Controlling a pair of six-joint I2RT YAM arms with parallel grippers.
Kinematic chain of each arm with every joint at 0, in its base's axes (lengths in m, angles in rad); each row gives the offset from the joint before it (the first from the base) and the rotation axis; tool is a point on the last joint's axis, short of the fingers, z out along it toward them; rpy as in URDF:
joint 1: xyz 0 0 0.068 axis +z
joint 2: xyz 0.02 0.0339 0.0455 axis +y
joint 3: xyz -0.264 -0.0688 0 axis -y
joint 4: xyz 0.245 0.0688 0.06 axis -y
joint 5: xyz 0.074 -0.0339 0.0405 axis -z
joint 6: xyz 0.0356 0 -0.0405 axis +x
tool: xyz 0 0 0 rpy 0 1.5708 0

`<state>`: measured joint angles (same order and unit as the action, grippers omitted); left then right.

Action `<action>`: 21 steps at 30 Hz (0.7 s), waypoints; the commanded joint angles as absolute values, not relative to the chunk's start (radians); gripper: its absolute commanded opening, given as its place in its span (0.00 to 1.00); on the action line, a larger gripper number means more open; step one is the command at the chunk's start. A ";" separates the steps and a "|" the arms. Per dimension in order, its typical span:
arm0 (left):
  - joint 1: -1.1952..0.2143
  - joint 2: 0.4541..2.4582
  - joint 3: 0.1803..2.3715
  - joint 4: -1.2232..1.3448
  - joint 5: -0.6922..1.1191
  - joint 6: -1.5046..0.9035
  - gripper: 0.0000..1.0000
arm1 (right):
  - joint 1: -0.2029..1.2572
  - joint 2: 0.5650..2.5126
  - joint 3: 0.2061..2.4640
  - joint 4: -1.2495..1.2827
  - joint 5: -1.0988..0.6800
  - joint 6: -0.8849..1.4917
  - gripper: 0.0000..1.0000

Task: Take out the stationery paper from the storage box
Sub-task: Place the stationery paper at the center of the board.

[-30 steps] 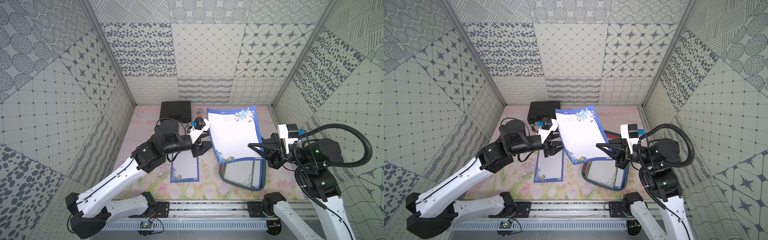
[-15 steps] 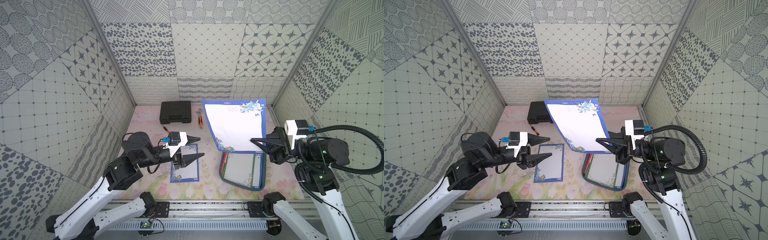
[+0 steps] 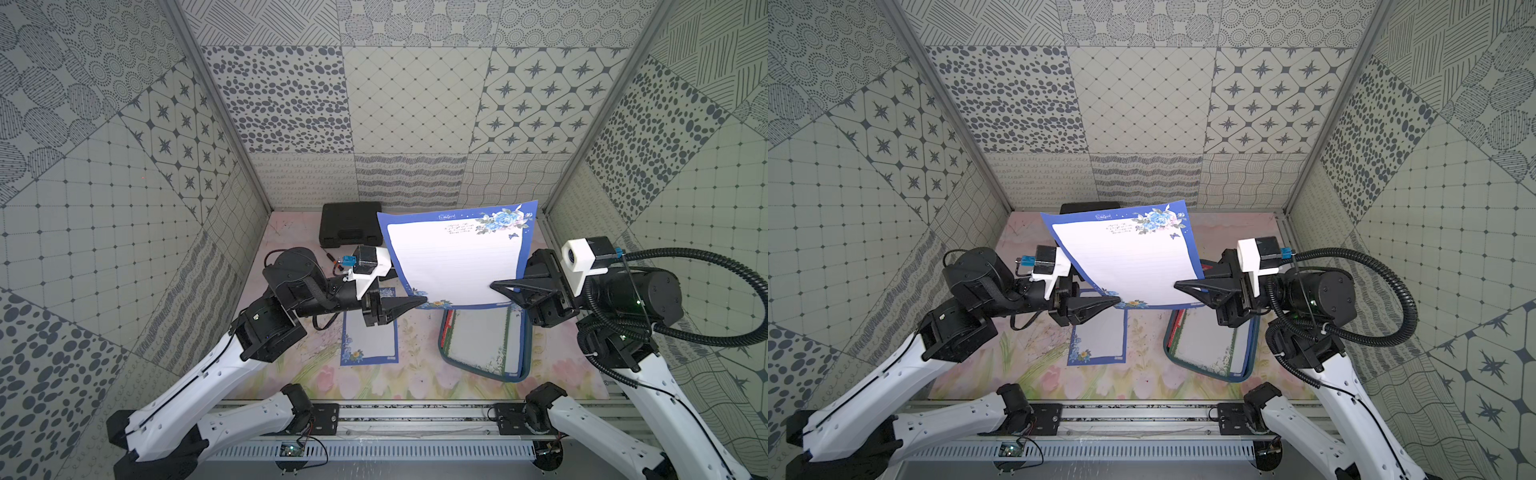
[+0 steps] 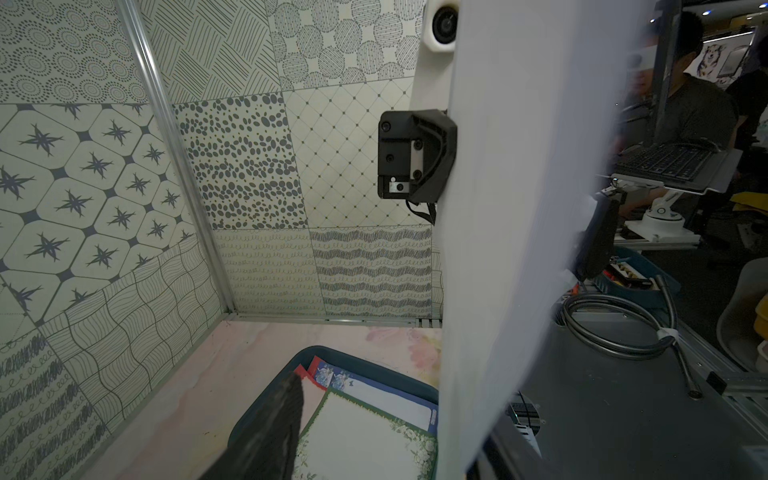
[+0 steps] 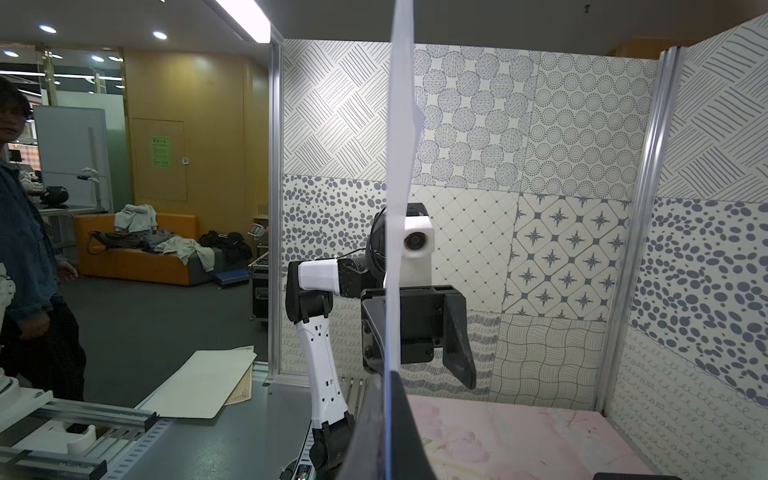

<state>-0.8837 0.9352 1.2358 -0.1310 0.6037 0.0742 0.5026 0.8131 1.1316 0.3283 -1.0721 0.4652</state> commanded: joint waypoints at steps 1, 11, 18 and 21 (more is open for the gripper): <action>-0.891 0.947 1.251 0.000 0.700 0.020 0.60 | 0.528 0.821 1.172 0.428 -1.066 0.487 0.00; -0.891 0.886 1.269 0.016 0.772 0.009 0.56 | 0.602 0.832 1.170 0.481 -1.029 0.508 0.00; -0.891 0.856 1.232 0.082 0.799 -0.032 0.51 | 0.653 0.839 1.170 0.410 -1.000 0.444 0.00; -0.892 0.865 1.245 0.060 0.798 -0.021 0.53 | 0.656 0.832 1.162 0.356 -0.930 0.407 0.00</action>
<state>-0.8837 0.8635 1.2358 -0.0048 0.7467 0.0006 0.6495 0.8360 1.1591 0.3908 -0.9993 0.4549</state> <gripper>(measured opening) 0.520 0.055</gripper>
